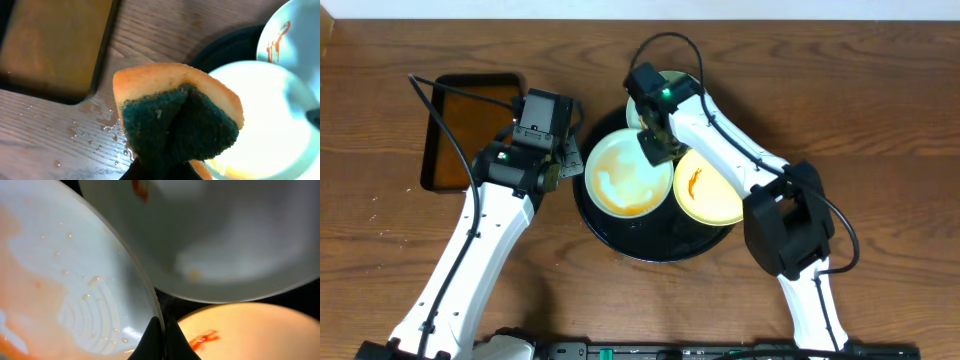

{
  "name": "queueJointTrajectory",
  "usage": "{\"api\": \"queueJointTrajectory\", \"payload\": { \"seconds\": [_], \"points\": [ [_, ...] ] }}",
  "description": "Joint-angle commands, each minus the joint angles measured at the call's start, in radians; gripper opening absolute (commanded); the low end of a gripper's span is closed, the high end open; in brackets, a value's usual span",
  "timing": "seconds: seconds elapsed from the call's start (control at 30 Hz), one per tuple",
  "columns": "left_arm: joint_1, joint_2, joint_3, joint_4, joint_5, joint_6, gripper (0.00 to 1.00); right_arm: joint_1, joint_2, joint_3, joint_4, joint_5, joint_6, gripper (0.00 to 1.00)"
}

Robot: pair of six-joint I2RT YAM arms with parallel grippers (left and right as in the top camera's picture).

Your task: Clean dirty plates on tray and stack at the side

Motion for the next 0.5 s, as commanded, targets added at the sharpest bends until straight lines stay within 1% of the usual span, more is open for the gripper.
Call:
{"api": "queueJointTrajectory", "payload": {
  "seconds": [0.0,0.23,0.47],
  "points": [
    [0.025,0.0,0.006,-0.015,0.033,-0.003,0.08,0.027,-0.073,0.042,-0.006,0.145,-0.019,0.01],
    [0.16,0.0,0.006,-0.038,0.177,-0.01,0.08,0.088,-0.146,0.045,-0.006,0.395,-0.019,0.01],
    [0.275,0.0,0.006,-0.068,0.23,-0.009,0.08,0.155,-0.166,0.045,0.008,0.587,-0.028,0.01]
  ]
}}
